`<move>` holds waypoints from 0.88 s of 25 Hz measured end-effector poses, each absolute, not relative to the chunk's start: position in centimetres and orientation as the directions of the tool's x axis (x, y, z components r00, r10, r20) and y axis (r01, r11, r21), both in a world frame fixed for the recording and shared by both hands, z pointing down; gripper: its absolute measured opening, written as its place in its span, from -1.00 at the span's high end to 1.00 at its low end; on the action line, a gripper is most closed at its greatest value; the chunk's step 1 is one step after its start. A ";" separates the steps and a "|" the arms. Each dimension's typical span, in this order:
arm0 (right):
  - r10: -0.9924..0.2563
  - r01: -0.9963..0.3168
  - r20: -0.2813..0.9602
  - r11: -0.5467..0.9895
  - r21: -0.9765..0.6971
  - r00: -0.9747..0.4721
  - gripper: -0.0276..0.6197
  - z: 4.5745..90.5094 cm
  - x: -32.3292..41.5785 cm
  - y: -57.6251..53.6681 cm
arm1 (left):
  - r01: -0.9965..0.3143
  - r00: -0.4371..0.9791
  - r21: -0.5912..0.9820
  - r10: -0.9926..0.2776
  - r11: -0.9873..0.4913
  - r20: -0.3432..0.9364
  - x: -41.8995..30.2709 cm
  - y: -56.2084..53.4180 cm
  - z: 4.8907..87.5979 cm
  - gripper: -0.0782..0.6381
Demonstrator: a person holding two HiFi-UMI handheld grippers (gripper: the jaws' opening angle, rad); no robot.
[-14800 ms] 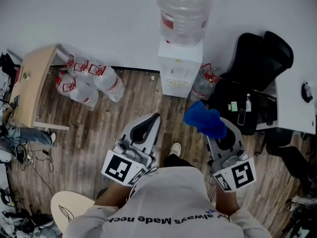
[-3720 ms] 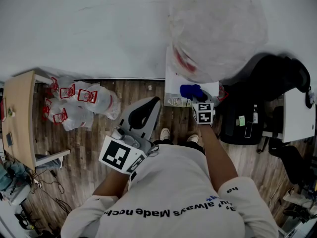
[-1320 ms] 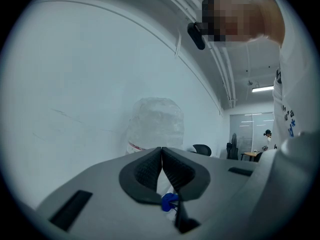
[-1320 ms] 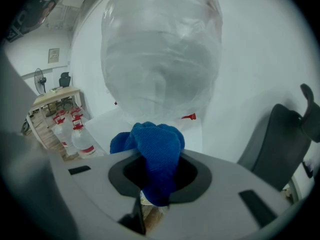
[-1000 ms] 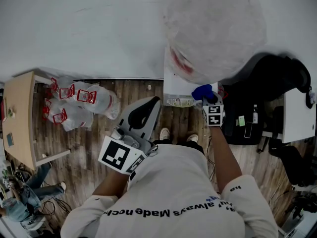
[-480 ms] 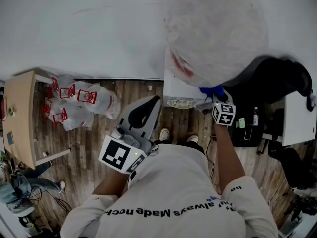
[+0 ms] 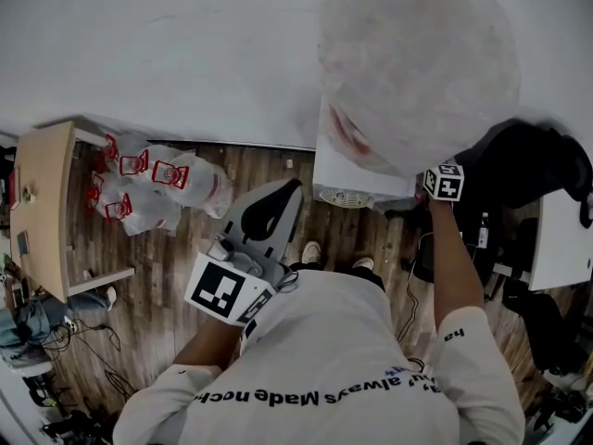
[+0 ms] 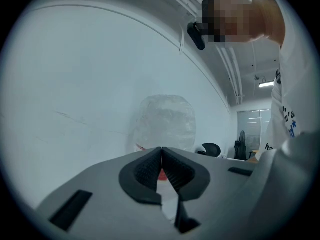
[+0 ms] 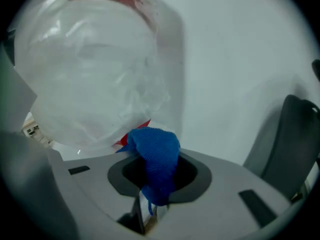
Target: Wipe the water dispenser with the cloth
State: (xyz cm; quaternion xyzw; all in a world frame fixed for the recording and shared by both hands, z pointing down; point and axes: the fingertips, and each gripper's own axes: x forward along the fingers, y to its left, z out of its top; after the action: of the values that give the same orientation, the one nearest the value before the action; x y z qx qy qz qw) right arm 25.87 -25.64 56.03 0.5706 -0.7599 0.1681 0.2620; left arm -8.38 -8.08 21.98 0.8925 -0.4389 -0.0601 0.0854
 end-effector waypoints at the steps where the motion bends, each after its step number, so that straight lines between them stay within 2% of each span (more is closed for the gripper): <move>1: -0.764 -0.951 0.604 0.307 0.033 -0.226 0.62 56.5 25.4 -25.9 | -0.777 0.603 0.204 -0.797 -0.595 -0.029 -8.4 -8.2 22.0 0.73; 7: -0.740 -0.946 0.615 0.322 -0.032 -0.273 0.63 57.9 24.5 -26.5 | -0.789 0.589 0.204 -0.808 -0.580 -0.016 -8.2 -8.6 22.2 0.73; 22: -0.735 -0.935 0.619 0.354 0.004 -0.276 0.66 59.2 24.5 -23.1 | -0.773 0.608 0.203 -0.793 -0.601 -0.031 -7.1 -6.4 22.0 0.73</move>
State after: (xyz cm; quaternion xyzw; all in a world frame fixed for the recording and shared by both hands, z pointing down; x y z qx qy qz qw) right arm 24.47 -23.07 59.23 0.5375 -0.7770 0.1847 0.2708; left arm -7.05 -6.44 21.98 0.8928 -0.4385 -0.0590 0.0846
